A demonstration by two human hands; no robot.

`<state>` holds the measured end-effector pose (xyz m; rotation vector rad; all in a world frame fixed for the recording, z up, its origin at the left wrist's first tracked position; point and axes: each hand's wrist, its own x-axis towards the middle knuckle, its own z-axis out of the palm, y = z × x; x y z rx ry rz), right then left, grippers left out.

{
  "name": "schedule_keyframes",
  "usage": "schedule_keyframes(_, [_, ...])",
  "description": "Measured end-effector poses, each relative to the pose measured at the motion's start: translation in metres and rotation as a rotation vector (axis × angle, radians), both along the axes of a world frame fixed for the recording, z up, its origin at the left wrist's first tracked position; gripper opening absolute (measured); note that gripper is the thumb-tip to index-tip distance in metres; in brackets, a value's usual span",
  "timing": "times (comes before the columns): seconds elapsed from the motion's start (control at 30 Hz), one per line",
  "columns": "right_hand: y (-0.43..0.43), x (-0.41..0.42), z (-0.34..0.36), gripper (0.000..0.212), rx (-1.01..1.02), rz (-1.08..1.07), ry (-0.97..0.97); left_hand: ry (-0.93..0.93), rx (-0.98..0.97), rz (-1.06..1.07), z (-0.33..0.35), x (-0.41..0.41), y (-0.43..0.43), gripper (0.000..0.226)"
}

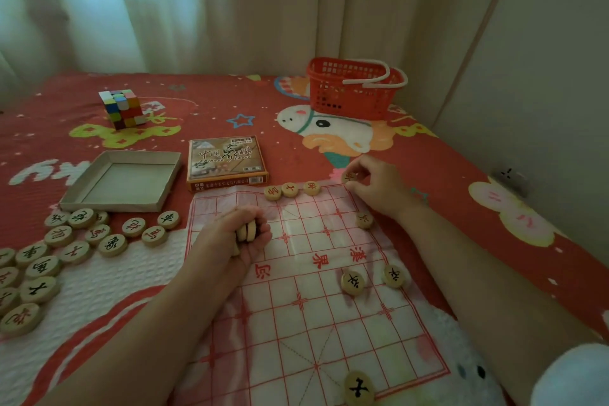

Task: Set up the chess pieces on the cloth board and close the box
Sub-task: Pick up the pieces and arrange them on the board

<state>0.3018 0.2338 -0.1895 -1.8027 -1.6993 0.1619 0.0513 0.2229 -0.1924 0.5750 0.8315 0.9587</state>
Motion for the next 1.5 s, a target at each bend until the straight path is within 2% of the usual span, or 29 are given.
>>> schedule_keyframes(0.27, [0.005, 0.002, -0.011, 0.013, -0.069, -0.007, -0.056, -0.145, -0.088, -0.011, 0.002, -0.001, 0.006, 0.011])
schedule_keyframes(0.37, [0.006, 0.006, -0.014, 0.013, -0.088, -0.011, -0.039, -0.211, -0.114, -0.022, 0.002, -0.003, 0.006, 0.029])
schedule_keyframes(0.5, [-0.003, 0.0, -0.002, 0.017, 0.112, -0.027, 0.125, -0.249, -0.104, -0.067, 0.0, -0.004, 0.006, 0.038])
schedule_keyframes(0.57, [-0.012, -0.018, 0.015, 0.023, 0.182, 0.036, 0.225, -0.269, -0.092, -0.113, 0.001, -0.002, 0.005, 0.038])
schedule_keyframes(0.63, [-0.022, -0.045, 0.032, 0.023, 0.156, 0.204, 0.241, -0.291, -0.072, -0.155, 0.002, -0.001, 0.004, 0.041])
schedule_keyframes(0.73, [-0.032, -0.087, 0.037, 0.024, 0.051, 0.453, 0.129, -0.308, -0.032, -0.214, 0.002, -0.002, 0.003, 0.037])
schedule_keyframes(0.87, [-0.03, -0.108, 0.024, 0.03, 0.002, 0.535, 0.005, -0.351, 0.015, -0.299, 0.002, -0.007, 0.0, 0.023])
schedule_keyframes(0.97, [-0.03, -0.106, 0.019, 0.025, 0.049, 0.507, -0.01, -0.387, 0.046, -0.363, -0.004, -0.009, 0.003, 0.052])
schedule_keyframes(1.03, [-0.032, -0.104, 0.02, 0.017, 0.073, 0.456, 0.052, -0.358, 0.047, -0.385, -0.008, -0.01, 0.005, 0.061])
schedule_keyframes(1.07, [-0.033, -0.103, 0.021, 0.013, 0.075, 0.425, 0.098, -0.328, 0.061, -0.399, -0.007, -0.01, 0.004, 0.057])
schedule_keyframes(1.23, [-0.029, -0.098, 0.022, 0.01, -0.017, 0.326, 0.477, -0.005, 0.169, -0.291, -0.001, -0.002, -0.003, 0.018])
schedule_keyframes(1.33, [-0.028, -0.098, 0.021, 0.012, -0.079, 0.329, 0.556, 0.095, 0.202, -0.232, 0.001, -0.002, -0.005, 0.013])
schedule_keyframes(1.43, [-0.029, -0.096, 0.023, 0.009, -0.125, 0.353, 0.64, 0.104, 0.208, -0.211, 0.002, -0.003, -0.005, 0.012])
schedule_keyframes(1.5, [-0.029, -0.093, 0.024, 0.011, -0.141, 0.372, 0.629, 0.105, 0.209, -0.212, 0.002, -0.003, -0.005, 0.013])
